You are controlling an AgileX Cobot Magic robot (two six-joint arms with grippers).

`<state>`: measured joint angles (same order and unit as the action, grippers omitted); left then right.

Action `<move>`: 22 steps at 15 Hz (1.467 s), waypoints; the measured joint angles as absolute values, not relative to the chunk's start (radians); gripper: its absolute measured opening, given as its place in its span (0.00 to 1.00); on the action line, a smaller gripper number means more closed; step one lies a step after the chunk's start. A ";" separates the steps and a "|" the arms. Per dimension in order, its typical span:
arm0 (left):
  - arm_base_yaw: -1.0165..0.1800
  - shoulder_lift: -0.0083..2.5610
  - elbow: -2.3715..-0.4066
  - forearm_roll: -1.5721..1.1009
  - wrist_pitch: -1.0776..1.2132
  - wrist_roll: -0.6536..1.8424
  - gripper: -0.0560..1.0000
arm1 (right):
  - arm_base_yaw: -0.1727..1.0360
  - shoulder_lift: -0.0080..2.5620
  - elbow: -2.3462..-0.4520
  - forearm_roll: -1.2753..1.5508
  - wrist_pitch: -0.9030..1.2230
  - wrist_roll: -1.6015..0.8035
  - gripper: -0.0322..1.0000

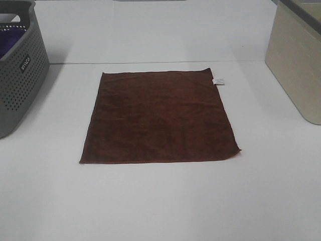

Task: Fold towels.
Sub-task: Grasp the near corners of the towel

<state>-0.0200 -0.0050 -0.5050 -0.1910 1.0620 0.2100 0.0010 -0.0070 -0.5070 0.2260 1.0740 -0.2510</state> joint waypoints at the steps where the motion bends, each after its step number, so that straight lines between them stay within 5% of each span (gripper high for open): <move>1: -0.020 -0.005 -0.505 -0.191 1.062 0.210 0.67 | 0.001 -0.007 -0.507 0.226 1.074 -0.251 0.77; 22: -0.020 -0.005 -0.505 -0.191 1.062 0.210 0.67 | 0.001 -0.007 -0.507 0.226 1.074 -0.251 0.77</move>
<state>-0.0200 -0.0050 -0.5050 -0.1910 1.0620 0.2100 0.0010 -0.0070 -0.5070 0.2260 1.0740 -0.2510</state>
